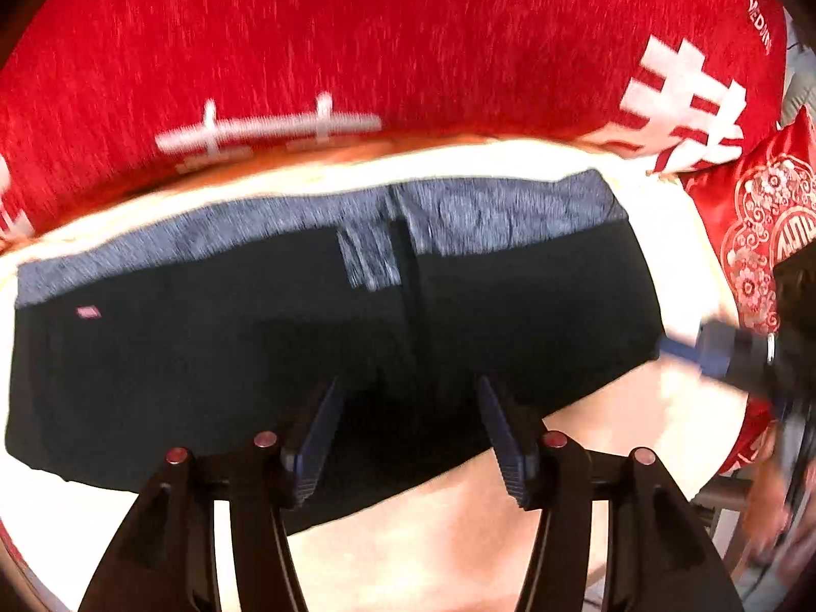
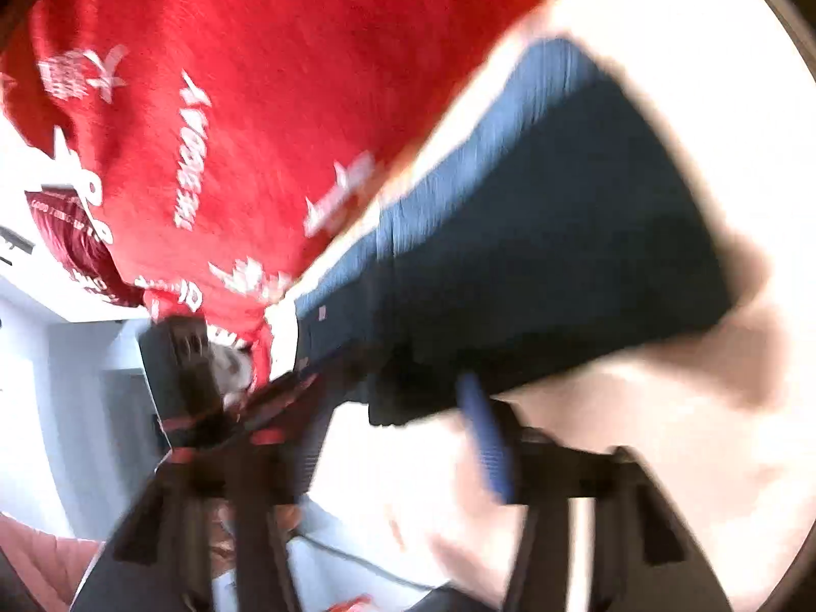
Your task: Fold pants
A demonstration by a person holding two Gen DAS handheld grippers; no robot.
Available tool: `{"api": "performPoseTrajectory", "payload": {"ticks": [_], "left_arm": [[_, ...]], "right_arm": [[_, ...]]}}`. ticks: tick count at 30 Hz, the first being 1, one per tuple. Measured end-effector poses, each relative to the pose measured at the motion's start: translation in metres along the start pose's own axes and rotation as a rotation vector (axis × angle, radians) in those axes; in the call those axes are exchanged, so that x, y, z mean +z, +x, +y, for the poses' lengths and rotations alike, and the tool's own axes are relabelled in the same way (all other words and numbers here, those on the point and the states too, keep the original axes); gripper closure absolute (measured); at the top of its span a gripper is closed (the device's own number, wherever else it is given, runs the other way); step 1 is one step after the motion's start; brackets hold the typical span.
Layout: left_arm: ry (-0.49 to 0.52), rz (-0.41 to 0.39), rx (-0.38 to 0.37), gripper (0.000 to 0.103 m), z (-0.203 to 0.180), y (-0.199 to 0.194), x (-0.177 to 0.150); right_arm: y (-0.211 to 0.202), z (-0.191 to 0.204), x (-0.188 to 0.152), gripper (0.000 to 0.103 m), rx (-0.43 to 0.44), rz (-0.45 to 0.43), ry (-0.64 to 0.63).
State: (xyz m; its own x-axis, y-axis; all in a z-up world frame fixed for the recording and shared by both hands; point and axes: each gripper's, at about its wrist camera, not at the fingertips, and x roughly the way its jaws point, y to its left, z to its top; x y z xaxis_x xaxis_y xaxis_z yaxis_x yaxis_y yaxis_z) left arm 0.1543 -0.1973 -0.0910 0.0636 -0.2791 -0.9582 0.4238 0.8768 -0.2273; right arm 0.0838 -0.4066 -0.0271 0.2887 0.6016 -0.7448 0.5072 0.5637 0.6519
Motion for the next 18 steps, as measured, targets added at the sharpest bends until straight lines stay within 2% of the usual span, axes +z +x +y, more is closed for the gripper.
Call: {"api": "performPoseTrajectory", "payload": {"ticks": [2,4,7,11,16,18], "left_arm": [[0.008,-0.020,0.006,0.046,-0.005,-0.005,0.010],[0.012,-0.035,-0.006,0.046,-0.013,-0.006,0.022],[0.026,-0.044,0.003,0.046,-0.032,0.006,0.040],[0.021,-0.032,0.007,0.046,-0.054,0.032,0.058],[0.039,-0.015,0.051,0.046,-0.067,0.059,0.062],[0.037,0.005,0.070,0.046,-0.065,0.066,0.058]], "right_arm": [[-0.021,-0.006,0.019,0.041,-0.045,-0.060,-0.023],[-0.037,-0.021,0.052,0.041,-0.090,-0.118,0.025],[-0.045,-0.045,0.086,0.041,-0.102,-0.178,0.105],[-0.028,-0.079,0.112,0.041,-0.093,-0.142,0.183],[0.000,-0.088,0.125,0.042,-0.039,-0.084,0.208],[0.007,-0.093,0.128,0.054,-0.017,-0.063,0.224]]}}
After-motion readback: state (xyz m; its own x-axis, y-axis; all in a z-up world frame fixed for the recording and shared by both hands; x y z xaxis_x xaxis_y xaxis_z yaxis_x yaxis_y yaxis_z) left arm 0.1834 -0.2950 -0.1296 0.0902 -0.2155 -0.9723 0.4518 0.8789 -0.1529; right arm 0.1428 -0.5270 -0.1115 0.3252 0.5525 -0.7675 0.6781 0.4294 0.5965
